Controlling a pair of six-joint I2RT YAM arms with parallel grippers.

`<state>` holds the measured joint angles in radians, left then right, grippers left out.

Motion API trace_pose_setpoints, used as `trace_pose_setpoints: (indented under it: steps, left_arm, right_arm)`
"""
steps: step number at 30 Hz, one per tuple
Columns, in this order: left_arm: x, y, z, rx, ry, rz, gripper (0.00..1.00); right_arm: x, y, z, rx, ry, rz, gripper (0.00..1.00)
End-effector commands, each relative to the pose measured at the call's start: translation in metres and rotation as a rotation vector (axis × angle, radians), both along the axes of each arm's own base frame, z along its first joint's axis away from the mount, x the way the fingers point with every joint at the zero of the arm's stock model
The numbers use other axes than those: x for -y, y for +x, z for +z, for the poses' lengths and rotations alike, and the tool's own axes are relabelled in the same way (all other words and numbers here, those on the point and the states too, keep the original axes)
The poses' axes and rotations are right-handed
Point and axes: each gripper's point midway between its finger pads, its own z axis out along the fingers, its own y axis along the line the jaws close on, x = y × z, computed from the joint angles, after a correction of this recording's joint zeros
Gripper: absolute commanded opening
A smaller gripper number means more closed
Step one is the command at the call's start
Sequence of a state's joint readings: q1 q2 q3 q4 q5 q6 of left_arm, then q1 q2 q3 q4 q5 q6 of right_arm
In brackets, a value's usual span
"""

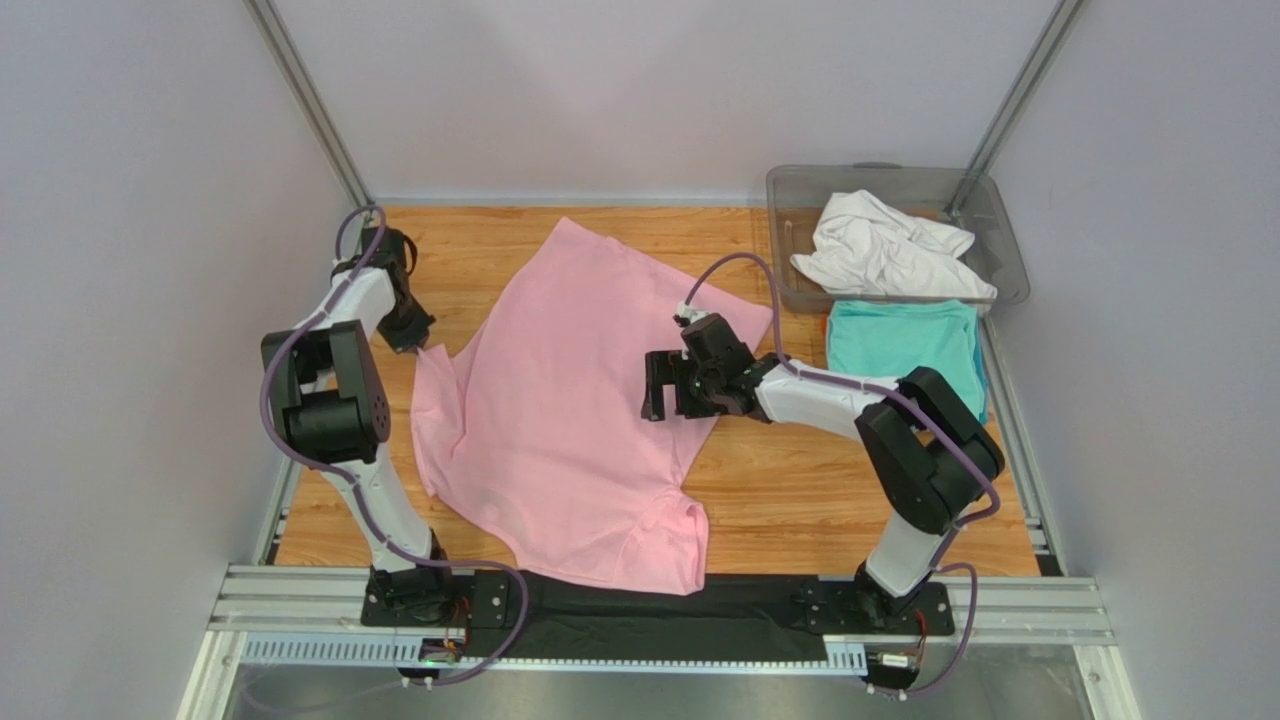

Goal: Fold and stack the t-shirts
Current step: Flatten the tshirt out

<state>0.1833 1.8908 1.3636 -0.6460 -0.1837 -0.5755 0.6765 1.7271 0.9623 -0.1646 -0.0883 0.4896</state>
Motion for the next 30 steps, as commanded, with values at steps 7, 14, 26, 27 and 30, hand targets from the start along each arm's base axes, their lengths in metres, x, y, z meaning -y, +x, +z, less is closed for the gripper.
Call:
trace_pose_setpoints:
  steps: [7,14,26,27,30]
  left_arm:
    - [-0.051,-0.026,0.03,-0.131,0.197,0.199,0.15]
    - [-0.078,-0.057,0.036,-0.203,0.149,0.373,0.71]
    - [-0.022,-0.049,0.066,0.055,-0.064,0.231,1.0]
    - [-0.017,-0.052,0.076,0.078,-0.056,0.205,1.0]
    - [0.01,-0.063,0.084,0.122,-0.074,0.145,1.0]
  right_arm:
    - [0.028,-0.018,-0.039,-0.101,-0.087,-0.06,1.0]
    - [0.023,-0.015,-0.03,-0.081,-0.06,-0.05,1.0]
    - [0.007,0.025,0.046,0.118,-0.017,-0.003,1.0]
    - [0.011,0.031,0.051,0.124,-0.021,-0.01,1.0]
    - [0.017,0.053,0.064,0.15,-0.019,-0.032,1.0]
